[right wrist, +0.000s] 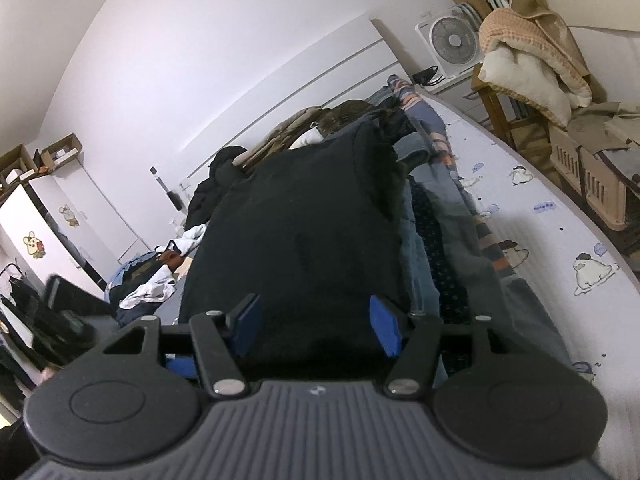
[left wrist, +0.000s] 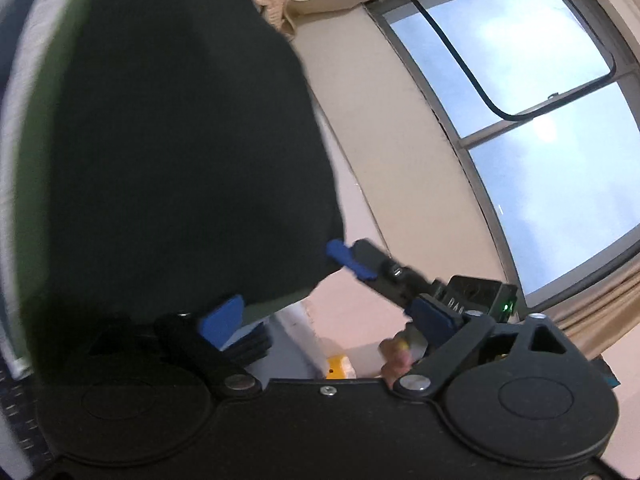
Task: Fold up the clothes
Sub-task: 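Lower the folded shirt onto the stack of folded clothes with both tools, then open both tools and release the shirt on top of the stack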
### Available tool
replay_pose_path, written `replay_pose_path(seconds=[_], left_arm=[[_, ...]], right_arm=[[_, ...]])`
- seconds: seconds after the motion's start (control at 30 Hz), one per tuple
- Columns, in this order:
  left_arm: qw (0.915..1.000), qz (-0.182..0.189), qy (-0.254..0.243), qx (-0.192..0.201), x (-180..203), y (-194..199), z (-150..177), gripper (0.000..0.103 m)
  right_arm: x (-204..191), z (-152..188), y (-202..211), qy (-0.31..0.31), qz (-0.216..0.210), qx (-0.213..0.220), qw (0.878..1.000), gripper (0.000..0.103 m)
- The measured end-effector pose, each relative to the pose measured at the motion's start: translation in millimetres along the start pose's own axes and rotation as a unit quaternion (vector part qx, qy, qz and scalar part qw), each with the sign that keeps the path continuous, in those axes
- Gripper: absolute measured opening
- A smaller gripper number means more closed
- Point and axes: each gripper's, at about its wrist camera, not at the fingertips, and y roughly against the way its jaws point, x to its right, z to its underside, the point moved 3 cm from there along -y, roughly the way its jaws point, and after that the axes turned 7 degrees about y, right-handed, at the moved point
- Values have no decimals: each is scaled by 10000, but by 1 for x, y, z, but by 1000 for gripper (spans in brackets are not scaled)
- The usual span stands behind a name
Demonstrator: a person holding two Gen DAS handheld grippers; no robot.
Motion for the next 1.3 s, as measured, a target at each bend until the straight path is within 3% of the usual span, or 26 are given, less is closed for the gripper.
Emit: replay_pose_path(seconds=[0.07, 0.17, 0.2, 0.27, 0.37, 0.47, 0.57, 0.63, 0.67, 0.73, 0.8, 1.03, 1.3], left_arm=[[9999, -77, 116, 28, -14, 14, 3, 81], [9983, -513, 235, 164, -27, 39, 8, 84], [9976, -621, 189, 241, -27, 48, 10, 84], [9960, -786, -61, 414, -16, 64, 15, 97], [9889, -1183, -501, 743, 0, 86, 23, 99], [9623, -2083, -1162, 1306, 27, 98, 30, 99], [9195, -3049, -1789, 1717, 56, 97, 36, 99], [9020, -3384, -2006, 1779, 73, 89, 38, 99], [8985, -3459, -2052, 1760, 79, 85, 39, 99], [8953, -3516, -2096, 1757, 91, 77, 42, 100], [8972, -3504, -2100, 1677, 99, 71, 47, 102], [8963, -3589, -2054, 1599, 120, 73, 64, 103], [8716, -4120, -2015, 1730, 144, 82, 68, 103]], right_arm=[[2, 3, -1, 40, -2, 15, 10000, 59], [5, 6, -1, 116, 67, 70, 9999, 59], [6, 6, -1, 116, 115, 88, 9998, 59], [8, 8, 2, 59, 155, 95, 9998, 59], [2, 6, 9, 165, 259, 121, 9995, 59], [-6, 4, 17, 476, 698, 94, 9964, 63], [-7, 5, 24, 620, 1220, -29, 9906, 63], [-11, 4, 32, 537, 1295, 1, 9901, 63], [-17, 2, 37, 551, 1386, 1, 9888, 63], [-34, 0, 42, 675, 1468, -72, 9868, 64], [-50, -3, 48, 800, 1551, -144, 9846, 66], [-101, -10, 63, 1099, 1824, -254, 9767, 82], [-137, -17, 70, 1058, 1918, -457, 9746, 84]])
